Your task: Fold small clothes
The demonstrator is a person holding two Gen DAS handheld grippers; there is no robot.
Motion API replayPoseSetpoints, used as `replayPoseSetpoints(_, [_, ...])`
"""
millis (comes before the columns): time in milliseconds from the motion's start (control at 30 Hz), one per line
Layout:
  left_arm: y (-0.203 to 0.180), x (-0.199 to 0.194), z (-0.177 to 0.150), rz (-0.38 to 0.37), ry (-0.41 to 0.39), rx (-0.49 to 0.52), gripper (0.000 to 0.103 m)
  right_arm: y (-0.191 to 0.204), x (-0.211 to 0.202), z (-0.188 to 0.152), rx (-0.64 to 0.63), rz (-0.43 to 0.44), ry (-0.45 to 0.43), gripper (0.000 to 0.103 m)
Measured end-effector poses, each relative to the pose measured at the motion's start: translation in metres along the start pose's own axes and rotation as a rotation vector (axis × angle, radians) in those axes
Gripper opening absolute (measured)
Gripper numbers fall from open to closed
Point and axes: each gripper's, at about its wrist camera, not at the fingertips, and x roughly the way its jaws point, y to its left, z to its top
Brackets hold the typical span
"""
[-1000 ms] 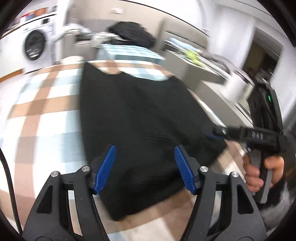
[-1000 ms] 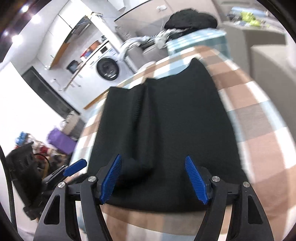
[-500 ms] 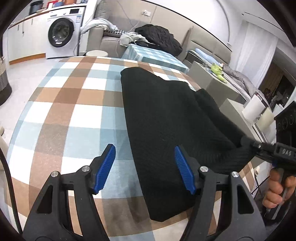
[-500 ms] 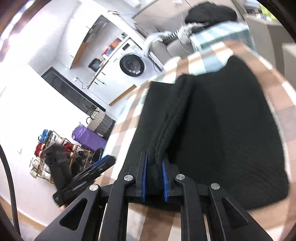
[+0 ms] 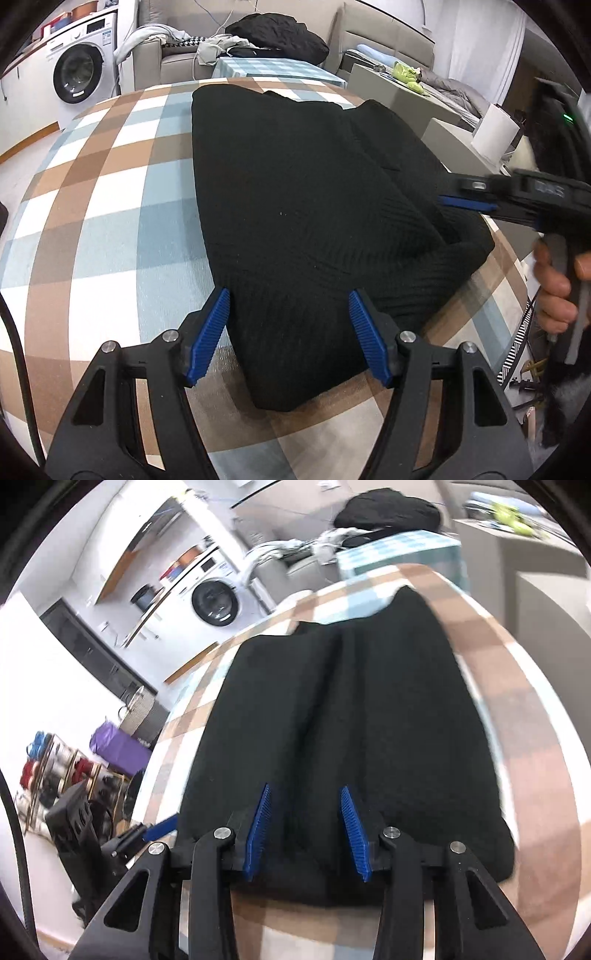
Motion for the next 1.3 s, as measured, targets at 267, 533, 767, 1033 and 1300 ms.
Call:
replayPoseSetpoints(267, [0.007,-0.009,0.004,-0.009,-0.004,-0.046,0.064,0.028,0.041,0.031,-0.130,0.074,0.005,0.009])
replayPoseSetpoints(533, [0.003,-0.002,0.001,-0.010,0.029,-0.041,0.066,0.011,0.047,0.020,-0.039,0.023,0.080,0.020])
replayPoseSetpoints(767, [0.006,0.002,-0.002,-0.019,0.042,-0.043,0.066,-0.027,0.011,-0.040,0.026,0.200,0.126,0.040])
replayPoseSetpoints(1033, [0.007,0.000,0.005,-0.026,0.022,-0.045,0.066,-0.005,-0.025,-0.054,-0.116,0.166,0.004,0.011])
replayPoseSetpoints(1300, [0.013,-0.001,0.003,-0.031,0.026,-0.065,0.066,-0.019,0.001,-0.045,-0.013,0.150,0.113,0.041])
